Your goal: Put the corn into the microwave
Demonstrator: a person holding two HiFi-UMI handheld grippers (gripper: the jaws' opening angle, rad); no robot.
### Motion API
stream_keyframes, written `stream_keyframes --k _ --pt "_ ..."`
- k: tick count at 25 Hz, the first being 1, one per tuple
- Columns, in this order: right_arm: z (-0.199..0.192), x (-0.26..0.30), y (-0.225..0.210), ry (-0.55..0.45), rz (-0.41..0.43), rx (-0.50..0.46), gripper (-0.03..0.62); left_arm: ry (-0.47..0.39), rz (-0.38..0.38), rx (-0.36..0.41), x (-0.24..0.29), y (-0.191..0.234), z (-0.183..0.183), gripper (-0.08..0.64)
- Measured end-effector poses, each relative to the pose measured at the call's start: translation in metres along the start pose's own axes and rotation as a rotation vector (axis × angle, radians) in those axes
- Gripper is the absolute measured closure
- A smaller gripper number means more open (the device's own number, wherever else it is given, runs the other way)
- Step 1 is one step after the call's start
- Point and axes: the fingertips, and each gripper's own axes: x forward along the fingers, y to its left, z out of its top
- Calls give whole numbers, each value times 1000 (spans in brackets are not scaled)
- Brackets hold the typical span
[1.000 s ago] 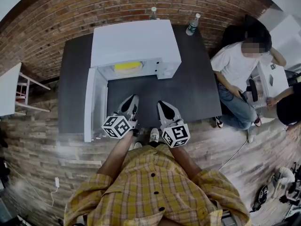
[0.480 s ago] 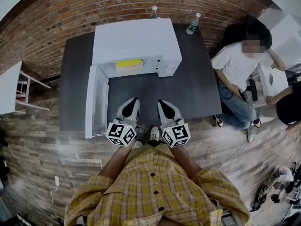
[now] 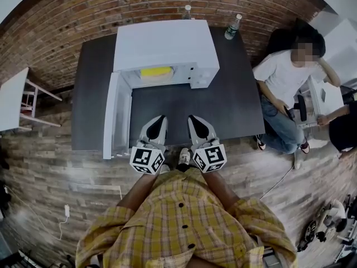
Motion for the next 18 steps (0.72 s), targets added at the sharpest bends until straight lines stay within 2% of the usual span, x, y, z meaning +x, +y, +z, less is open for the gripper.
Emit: stream_keyframes --k 18 --pt "-3 7 12 4 20 -7 592 -2 21 39 -6 10 4 564"
